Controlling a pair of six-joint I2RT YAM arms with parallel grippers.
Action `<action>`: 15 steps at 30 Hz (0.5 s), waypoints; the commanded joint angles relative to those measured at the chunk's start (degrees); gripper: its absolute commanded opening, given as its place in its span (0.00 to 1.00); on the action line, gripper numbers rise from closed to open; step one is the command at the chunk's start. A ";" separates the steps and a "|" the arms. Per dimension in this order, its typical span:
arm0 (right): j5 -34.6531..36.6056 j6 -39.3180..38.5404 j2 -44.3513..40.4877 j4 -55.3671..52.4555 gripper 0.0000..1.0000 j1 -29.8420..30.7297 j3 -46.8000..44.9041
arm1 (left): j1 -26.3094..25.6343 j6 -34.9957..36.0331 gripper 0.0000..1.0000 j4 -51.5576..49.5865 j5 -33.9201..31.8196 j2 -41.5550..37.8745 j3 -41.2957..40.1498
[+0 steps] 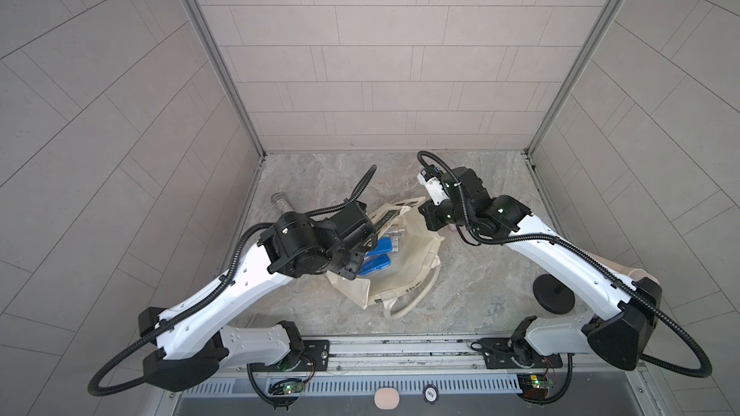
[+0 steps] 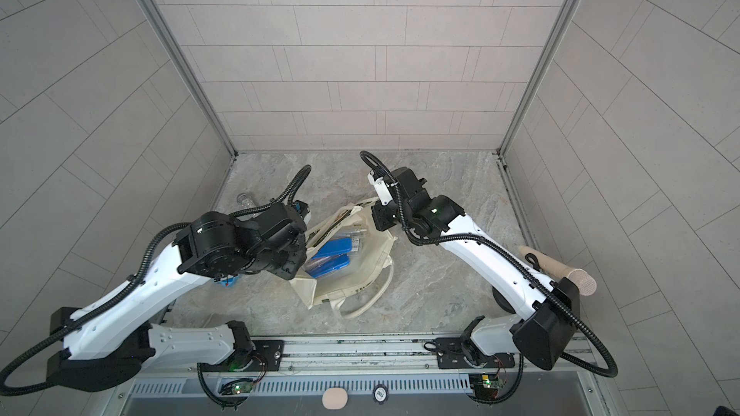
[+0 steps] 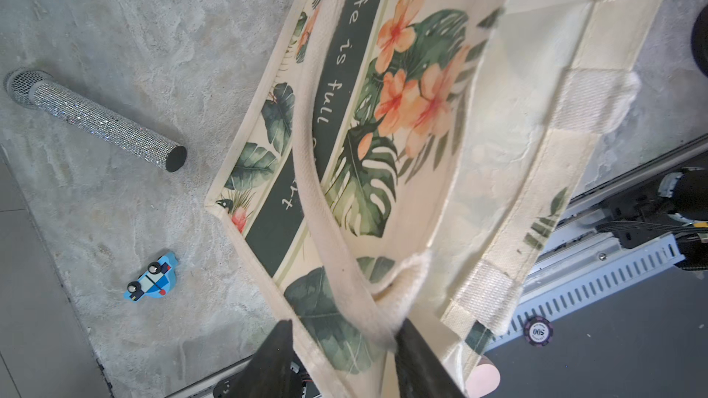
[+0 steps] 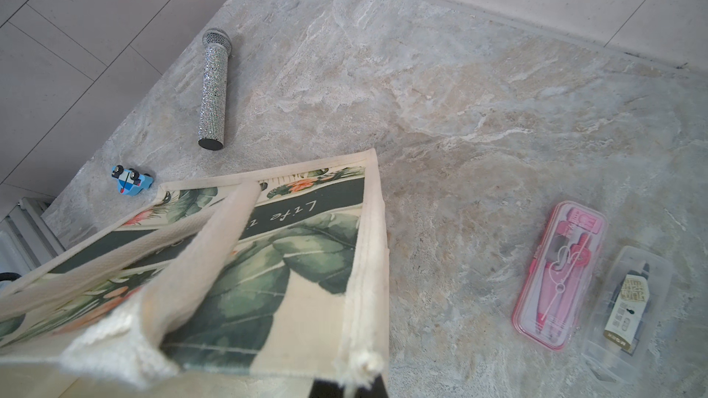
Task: Take out the compass set from the canvas bag
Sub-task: Adjust the canvas bag at the center of the board.
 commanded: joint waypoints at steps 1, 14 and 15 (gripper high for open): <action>2.05 -0.34 -3.02 2.65 0.00 0.05 1.10 | -0.18 -2.31 0.41 -2.44 -2.17 -1.06 -1.98; 2.25 -0.33 -3.89 3.39 0.00 0.03 0.77 | 0.48 2.67 0.00 4.75 -3.67 1.16 -3.36; 1.73 -0.24 -3.70 4.32 0.00 0.03 0.76 | 1.36 3.69 0.00 4.31 -4.40 1.53 -2.31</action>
